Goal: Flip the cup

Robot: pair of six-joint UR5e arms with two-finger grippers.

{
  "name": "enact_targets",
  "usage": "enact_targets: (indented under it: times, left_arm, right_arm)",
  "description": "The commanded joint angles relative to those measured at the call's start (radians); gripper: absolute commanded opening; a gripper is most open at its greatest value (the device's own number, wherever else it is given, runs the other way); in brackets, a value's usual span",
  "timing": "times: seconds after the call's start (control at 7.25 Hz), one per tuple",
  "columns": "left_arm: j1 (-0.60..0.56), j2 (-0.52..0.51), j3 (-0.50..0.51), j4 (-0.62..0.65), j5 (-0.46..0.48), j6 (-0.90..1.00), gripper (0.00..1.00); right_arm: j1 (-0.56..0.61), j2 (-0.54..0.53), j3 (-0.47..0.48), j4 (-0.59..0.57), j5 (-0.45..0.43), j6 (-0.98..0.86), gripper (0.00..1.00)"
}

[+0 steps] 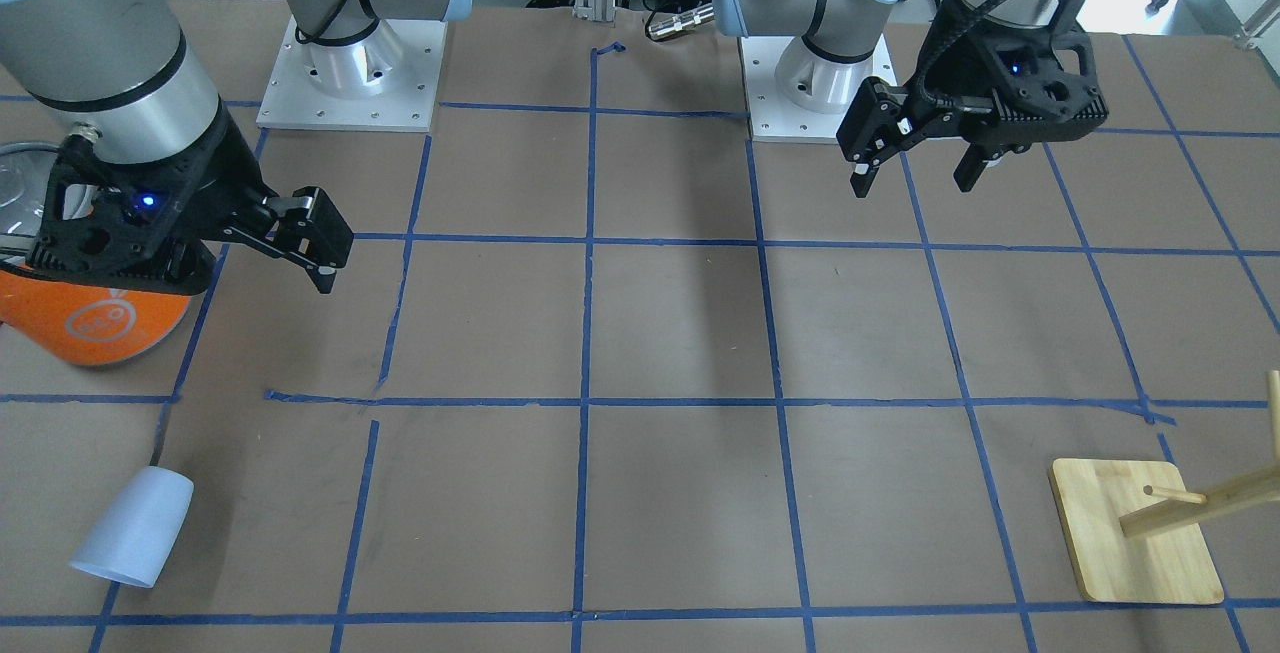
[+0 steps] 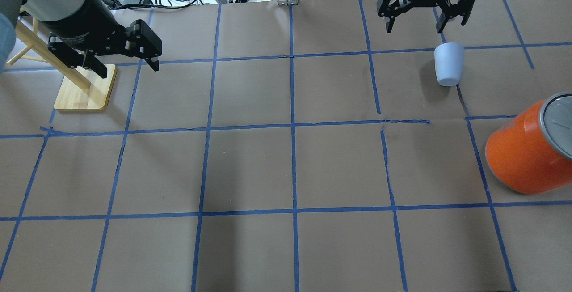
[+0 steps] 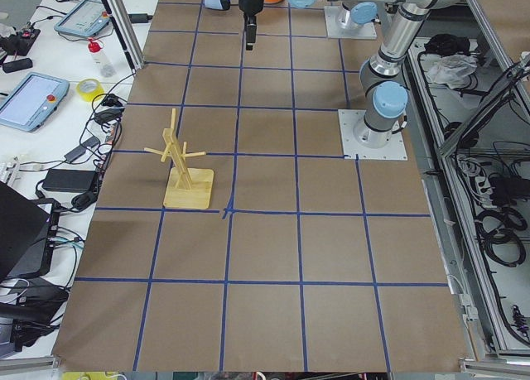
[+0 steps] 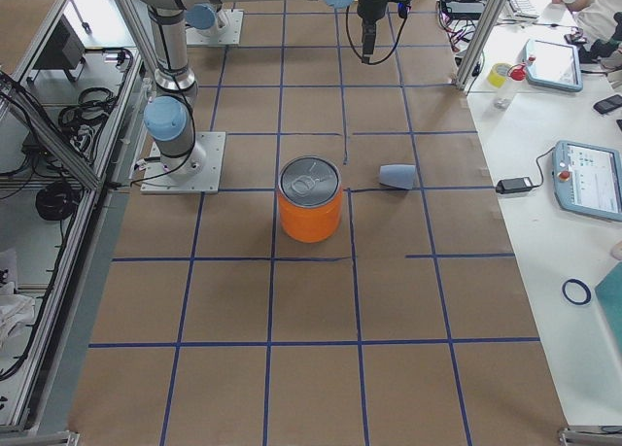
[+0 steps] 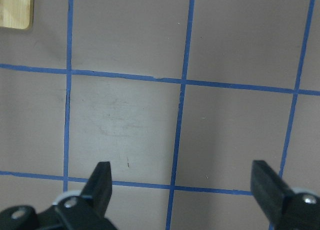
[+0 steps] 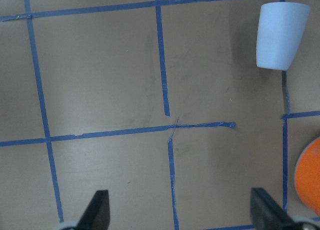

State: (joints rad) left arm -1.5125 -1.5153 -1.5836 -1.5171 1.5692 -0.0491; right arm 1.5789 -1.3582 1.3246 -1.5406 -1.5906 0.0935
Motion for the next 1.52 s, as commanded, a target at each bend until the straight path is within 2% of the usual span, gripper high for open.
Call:
enact_targets:
  times: [0.0,0.14,0.41,0.69,0.97,1.38]
  left_arm:
    - [0.000,0.001,-0.001,0.000,0.000,0.000,1.00]
    - [0.000,0.001,-0.001,0.000,0.000,0.000,1.00]
    - [0.000,0.001,-0.001,0.000,0.000,0.000,1.00]
    - [0.000,0.001,-0.003,0.000,0.002,0.000,1.00]
    - [0.000,0.003,-0.003,0.000,0.002,0.000,1.00]
    - [0.002,0.003,-0.003,0.000,0.002,0.000,1.00]
  right_arm:
    - [-0.043,0.019,0.021,-0.003,-0.002,-0.006,1.00]
    - [-0.087,0.034,0.037,-0.019,0.011,-0.006,1.00]
    - [-0.117,0.135,0.053,-0.223,-0.003,-0.050,1.00]
    - [-0.201,0.184,0.054,-0.254,0.006,-0.144,1.00]
    - [-0.232,0.290,0.056,-0.414,0.000,-0.182,1.00]
    - [-0.283,0.375,0.056,-0.435,0.001,-0.167,1.00]
